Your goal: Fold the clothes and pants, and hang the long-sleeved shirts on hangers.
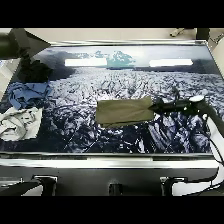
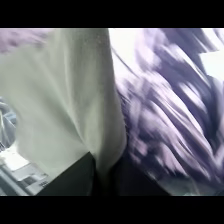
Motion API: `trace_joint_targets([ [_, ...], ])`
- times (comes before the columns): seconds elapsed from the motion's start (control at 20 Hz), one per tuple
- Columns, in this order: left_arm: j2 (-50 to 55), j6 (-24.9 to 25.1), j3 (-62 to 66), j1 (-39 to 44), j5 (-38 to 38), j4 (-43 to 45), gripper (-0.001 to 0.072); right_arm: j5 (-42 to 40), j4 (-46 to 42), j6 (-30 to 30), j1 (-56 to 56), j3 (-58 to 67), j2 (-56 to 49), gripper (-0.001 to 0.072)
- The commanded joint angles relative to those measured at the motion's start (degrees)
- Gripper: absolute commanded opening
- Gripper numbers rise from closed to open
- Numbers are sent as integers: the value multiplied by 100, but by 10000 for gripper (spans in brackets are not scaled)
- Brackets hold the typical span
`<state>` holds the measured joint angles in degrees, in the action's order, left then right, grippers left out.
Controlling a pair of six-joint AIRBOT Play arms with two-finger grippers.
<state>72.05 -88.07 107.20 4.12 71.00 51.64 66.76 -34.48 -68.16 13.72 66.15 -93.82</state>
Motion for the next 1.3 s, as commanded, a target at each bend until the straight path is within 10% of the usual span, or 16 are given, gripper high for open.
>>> trace_joint_targets([
  [0.0, 4, -2, 2, 2, 2, 0, 21, 61, -389, -297, 243, 1283, 0, 39],
  [0.75, 9, -107, -15, 463, 114, 7, 21, 83, -1158, -1663, 5390, 2516, -4, 40],
  [1.25, 184, -107, -96, 667, 120, 4, 21, 1281, -3936, -2769, 5751, 994, 157, 40],
])
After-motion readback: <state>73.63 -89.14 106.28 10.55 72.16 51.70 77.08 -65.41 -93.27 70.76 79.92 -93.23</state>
